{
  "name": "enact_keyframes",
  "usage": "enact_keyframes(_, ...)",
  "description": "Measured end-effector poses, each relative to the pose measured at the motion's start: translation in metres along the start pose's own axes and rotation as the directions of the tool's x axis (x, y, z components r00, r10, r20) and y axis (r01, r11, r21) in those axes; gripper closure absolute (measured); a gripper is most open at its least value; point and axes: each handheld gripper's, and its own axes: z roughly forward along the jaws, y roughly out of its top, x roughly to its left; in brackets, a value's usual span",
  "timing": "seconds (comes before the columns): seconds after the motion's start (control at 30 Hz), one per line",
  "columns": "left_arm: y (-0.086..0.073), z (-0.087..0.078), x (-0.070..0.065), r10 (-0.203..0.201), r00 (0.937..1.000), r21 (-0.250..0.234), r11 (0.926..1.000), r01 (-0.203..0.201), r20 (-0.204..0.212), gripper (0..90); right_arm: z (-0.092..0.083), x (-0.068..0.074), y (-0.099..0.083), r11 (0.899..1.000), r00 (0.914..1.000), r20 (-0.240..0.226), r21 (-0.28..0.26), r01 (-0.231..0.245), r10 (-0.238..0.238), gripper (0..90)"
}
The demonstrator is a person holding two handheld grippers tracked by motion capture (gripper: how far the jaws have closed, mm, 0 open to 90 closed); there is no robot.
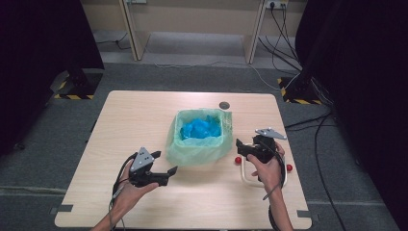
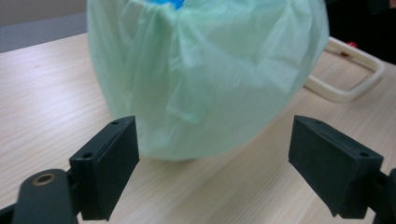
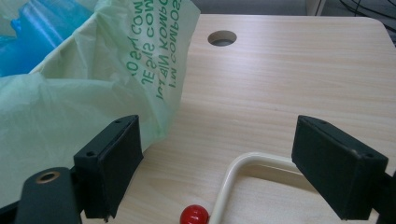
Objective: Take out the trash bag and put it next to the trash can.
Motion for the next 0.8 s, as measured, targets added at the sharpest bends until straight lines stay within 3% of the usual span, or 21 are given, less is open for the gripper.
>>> enact_keyframes(0.27,0.012,0.011,-0.002,0.009,1.0,0.001,1.0,-0.009,-0.003,15.5,-0.001,-0.001,0.002,1.0,1.0,0.003,-0.009,-0.006,0.006,16.5)
enact_keyframes(0.6,0.022,0.018,0.009,-0.03,0.9995,0.01,0.9995,0.03,0.01,16.3,0.002,0.001,0.0,1.0,1.0,-0.007,0.001,0.0,0.0,16.6)
enact_keyframes(0.8,0.025,0.018,0.01,0.001,1.0,0.005,1.0,-0.001,-0.009,34.1,0.006,0.003,-0.002,1.0,0.9999,-0.013,0.012,0.009,-0.009,16.6)
